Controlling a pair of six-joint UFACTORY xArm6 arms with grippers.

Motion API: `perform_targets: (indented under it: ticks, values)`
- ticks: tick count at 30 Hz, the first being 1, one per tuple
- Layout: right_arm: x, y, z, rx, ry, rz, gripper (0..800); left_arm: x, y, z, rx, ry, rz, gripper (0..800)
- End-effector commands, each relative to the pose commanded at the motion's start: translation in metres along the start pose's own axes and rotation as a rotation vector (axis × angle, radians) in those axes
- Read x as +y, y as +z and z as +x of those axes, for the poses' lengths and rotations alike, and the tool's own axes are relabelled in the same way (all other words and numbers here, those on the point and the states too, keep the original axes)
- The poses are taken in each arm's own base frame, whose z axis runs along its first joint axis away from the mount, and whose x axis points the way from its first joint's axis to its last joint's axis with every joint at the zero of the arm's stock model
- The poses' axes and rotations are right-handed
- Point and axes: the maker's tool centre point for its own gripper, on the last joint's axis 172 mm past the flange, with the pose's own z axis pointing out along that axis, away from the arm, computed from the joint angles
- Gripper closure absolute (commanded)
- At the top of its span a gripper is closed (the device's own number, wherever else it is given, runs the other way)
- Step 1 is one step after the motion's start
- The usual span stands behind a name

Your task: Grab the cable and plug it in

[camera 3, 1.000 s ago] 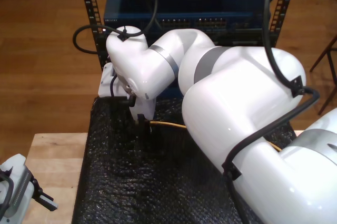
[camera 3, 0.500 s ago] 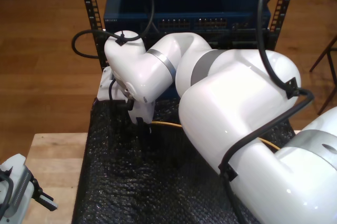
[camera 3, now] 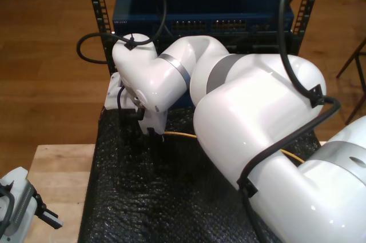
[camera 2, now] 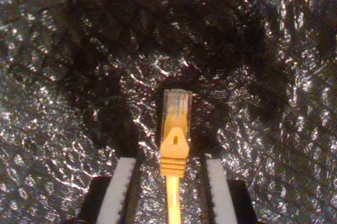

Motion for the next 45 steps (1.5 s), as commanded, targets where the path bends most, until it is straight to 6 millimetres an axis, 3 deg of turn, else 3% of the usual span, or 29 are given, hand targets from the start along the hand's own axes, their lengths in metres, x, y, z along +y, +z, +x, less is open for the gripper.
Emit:
perform_targets:
  ticks: [14,34,45]
  values:
    - [0.000,0.003,0.000,-0.003,0.000,0.001,597,0.000,0.000,0.000,0.004,-0.001,-0.005,0]
    - [0.001,0.002,-0.001,-0.013,-0.002,-0.013,786,0.000,0.000,0.000,0.003,-0.001,-0.003,0]
    - [0.008,-0.020,-0.001,0.014,-0.061,-0.027,794,0.002,0.002,0.001,0.012,-0.003,-0.017,0]
